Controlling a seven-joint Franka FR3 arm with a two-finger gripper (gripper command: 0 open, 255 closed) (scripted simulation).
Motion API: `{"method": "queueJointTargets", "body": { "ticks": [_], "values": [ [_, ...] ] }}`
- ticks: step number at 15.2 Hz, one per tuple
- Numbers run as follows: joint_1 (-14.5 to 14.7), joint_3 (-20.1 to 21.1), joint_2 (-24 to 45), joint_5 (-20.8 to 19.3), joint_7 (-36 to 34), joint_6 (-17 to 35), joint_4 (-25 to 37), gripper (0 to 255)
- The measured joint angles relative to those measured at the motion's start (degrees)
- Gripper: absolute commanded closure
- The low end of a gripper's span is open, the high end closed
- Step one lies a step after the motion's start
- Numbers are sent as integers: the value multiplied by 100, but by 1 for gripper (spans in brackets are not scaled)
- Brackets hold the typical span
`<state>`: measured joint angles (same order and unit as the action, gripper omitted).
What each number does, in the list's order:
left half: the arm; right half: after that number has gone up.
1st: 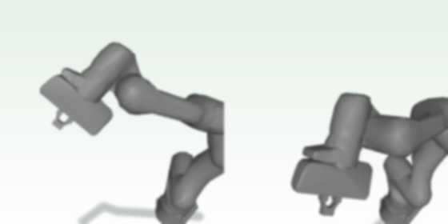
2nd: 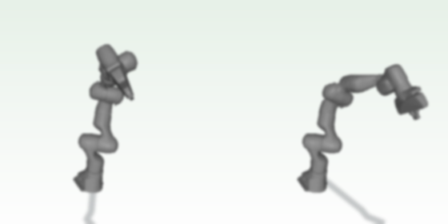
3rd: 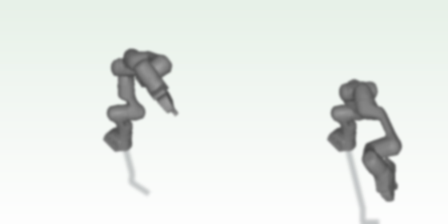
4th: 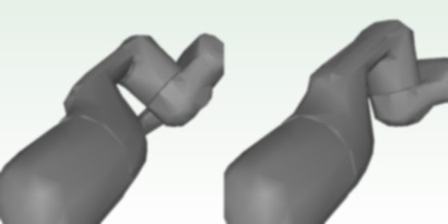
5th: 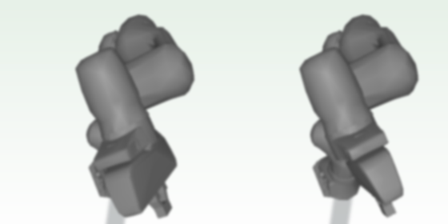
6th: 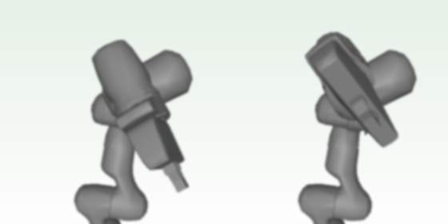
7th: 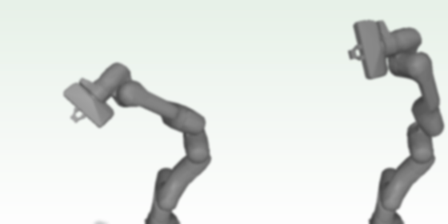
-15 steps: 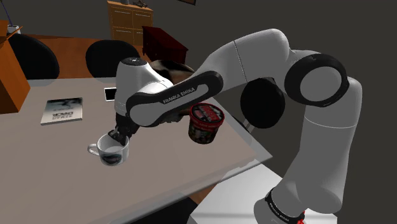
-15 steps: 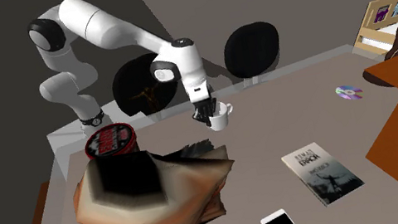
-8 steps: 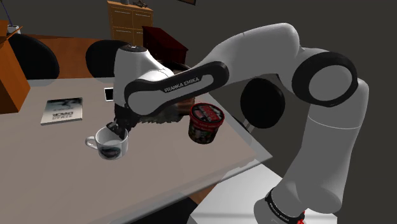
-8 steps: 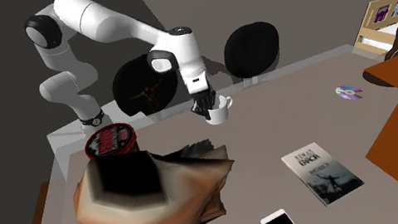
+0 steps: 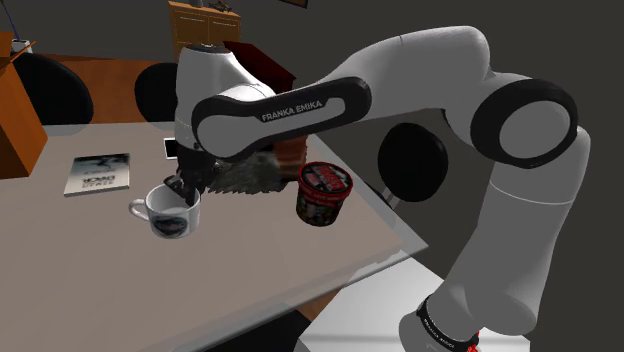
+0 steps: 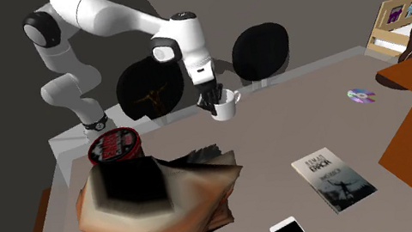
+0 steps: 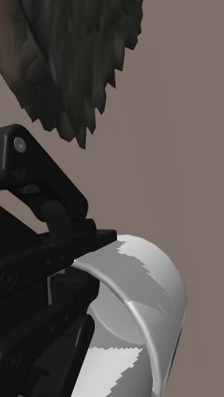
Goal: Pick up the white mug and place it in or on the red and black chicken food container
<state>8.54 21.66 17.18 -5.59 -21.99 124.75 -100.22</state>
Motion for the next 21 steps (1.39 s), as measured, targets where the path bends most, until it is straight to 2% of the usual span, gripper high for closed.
{"method": "queueJointTargets", "body": {
  "ticks": [21],
  "values": [
    [4,60,-253,138,81,-1517,1283,255]
  ]
}}
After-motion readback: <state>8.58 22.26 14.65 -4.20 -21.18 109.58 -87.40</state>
